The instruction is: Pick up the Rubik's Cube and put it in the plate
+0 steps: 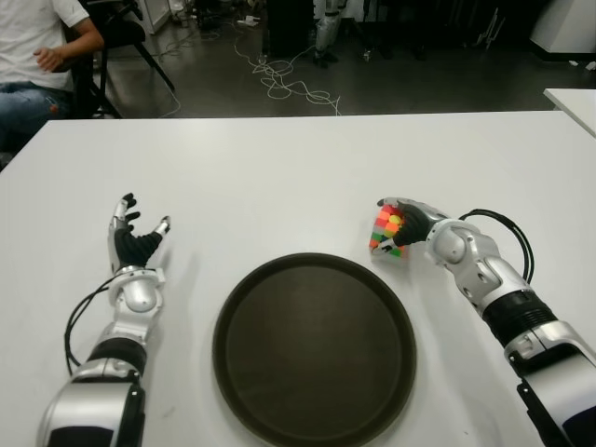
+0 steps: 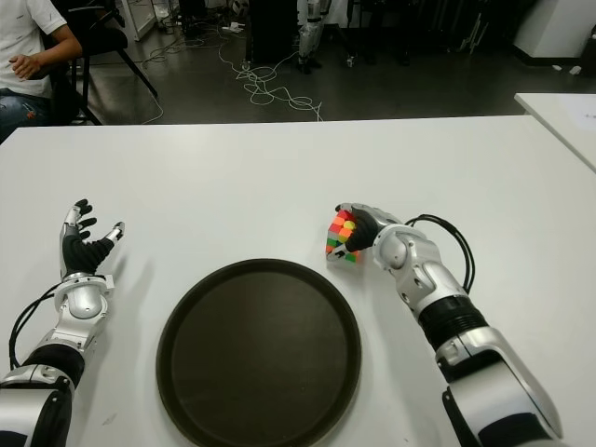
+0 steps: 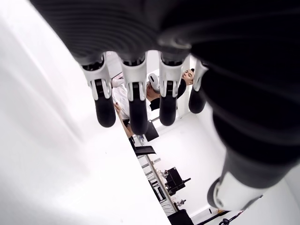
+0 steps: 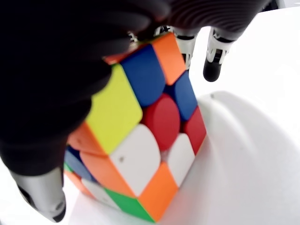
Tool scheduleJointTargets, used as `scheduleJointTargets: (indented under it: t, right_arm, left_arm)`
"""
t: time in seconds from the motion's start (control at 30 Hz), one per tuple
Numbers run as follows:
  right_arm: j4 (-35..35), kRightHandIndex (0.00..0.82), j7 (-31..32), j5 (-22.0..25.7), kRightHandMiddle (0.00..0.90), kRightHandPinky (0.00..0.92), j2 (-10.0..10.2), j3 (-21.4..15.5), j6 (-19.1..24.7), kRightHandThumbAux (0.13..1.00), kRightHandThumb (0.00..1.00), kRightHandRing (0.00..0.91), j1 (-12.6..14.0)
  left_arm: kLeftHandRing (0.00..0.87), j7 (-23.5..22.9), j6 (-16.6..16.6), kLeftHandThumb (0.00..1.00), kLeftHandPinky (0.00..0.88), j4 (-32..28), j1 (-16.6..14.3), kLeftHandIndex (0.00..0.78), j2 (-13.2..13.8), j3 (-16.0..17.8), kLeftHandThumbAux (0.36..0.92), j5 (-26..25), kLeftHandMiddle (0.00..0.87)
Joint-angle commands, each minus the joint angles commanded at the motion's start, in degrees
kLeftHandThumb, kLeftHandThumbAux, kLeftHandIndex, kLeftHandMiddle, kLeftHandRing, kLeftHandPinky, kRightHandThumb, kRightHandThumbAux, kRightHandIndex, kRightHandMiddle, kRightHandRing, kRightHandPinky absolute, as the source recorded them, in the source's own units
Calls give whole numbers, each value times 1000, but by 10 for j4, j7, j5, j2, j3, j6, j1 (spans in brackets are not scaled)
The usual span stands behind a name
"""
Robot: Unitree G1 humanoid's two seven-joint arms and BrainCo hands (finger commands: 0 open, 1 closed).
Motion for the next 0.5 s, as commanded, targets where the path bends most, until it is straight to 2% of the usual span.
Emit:
scheduleJointTargets:
  t: [0.03,0.07,0.17,0.3,0.4,0.5]
  right_arm:
    - [1,253,-15,5,229,292,3,-7,-5,779,134,244,3]
    - [1,313,-30,10,297,376,7,-13,-9,763,331,319,5]
    - [5,388,-54,17,465,542,14,-23,-14,740,572,494,8]
    - [12,421,-82,26,644,675,21,-36,-16,727,668,660,8]
    - [16,429,-100,32,719,723,28,-45,-15,723,686,724,8]
    - [18,432,-105,40,755,738,32,-52,-18,722,692,750,8]
  left_arm:
    - [187,-1,0,103,203,0,0,114,0,0,744,-1,179]
    - [185,-2,0,105,202,0,0,111,0,0,744,-1,176]
    - [176,-3,2,102,195,-1,0,106,-1,1,742,-2,166]
    - [164,-3,6,87,187,-2,0,99,-1,1,743,-2,154]
    - [165,-6,10,96,199,-2,-1,102,0,2,737,-3,154]
    - [169,-6,11,95,201,-1,-1,102,0,1,729,-2,157]
